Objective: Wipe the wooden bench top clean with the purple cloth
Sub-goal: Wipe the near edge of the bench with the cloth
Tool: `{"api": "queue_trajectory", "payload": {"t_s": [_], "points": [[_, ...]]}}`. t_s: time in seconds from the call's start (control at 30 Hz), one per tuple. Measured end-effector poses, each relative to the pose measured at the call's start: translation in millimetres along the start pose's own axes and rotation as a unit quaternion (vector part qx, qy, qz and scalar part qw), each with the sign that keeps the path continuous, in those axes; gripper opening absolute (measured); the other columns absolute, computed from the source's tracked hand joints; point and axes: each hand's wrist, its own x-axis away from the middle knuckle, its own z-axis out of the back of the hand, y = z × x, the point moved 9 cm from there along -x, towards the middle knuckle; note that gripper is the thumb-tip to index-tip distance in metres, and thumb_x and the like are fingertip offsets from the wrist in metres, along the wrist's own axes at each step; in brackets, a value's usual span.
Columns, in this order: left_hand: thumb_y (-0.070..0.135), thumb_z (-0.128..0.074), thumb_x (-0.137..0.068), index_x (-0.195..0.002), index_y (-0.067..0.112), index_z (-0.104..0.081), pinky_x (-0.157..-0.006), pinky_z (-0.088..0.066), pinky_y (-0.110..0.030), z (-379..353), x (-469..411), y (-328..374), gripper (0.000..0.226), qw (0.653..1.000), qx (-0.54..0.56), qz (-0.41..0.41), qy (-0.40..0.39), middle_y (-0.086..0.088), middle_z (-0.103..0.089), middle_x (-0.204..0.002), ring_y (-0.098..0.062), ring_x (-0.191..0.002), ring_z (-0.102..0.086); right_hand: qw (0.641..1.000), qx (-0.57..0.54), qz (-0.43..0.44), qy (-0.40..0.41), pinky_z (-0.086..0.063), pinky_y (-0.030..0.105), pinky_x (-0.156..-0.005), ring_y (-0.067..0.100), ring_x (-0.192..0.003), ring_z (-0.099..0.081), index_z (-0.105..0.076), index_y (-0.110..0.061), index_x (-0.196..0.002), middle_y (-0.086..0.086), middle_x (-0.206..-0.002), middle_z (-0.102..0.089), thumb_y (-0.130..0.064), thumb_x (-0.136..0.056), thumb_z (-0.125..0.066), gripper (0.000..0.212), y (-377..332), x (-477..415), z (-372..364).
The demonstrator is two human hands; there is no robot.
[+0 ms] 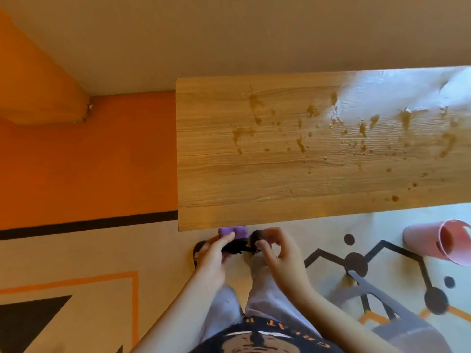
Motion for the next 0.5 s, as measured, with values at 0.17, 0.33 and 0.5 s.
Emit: {"api": "queue_trajectory", "payload": {"t_s": [0.17, 0.33, 0.5], "points": [[0.008, -0.074, -0.079, -0.113, -0.002, -0.064, -0.066, -0.052, -0.029, -2.2, 0.4, 9.8, 0.038, 0.995, -0.089, -0.011, -0.045, -0.021, -0.068, -0.108, -0.026, -0.088, -0.065, 0.946, -0.22, -0.229, -0.07, -0.048, 0.023, -0.091, 0.007, -0.103, -0.061, -0.057, -0.017, -0.118, -0.005, -0.109, -0.066, -0.042, -0.088, -0.061, 0.039, 24.9, 24.1, -64.2], [0.016, -0.069, -0.086, -0.11, 0.001, -0.063, -0.096, -0.052, -0.044, -9.8, 18.5, 31.7, 0.029, 0.97, -0.21, -0.081, -0.086, -0.018, -0.071, -0.103, -0.03, -0.099, -0.068, 0.797, -0.538, -0.271, -0.045, -0.047, 0.038, -0.1, 0.022, -0.107, -0.065, -0.066, -0.006, -0.11, 0.014, -0.109, -0.07, -0.023, -0.091, -0.06, 0.026, 16.2, 19.1, -110.3], [0.026, -0.06, -0.092, -0.095, 0.02, -0.063, -0.079, -0.054, -0.031, -8.9, 48.3, 76.7, 0.007, 0.819, -0.491, -0.271, -0.122, 0.004, -0.071, -0.088, -0.014, -0.089, -0.067, 0.725, -0.621, -0.292, 0.053, -0.049, 0.043, -0.098, 0.028, -0.105, -0.065, -0.055, 0.005, -0.121, 0.021, -0.112, -0.066, -0.013, -0.088, -0.063, 0.038, 31.8, 19.6, -117.0]]}}
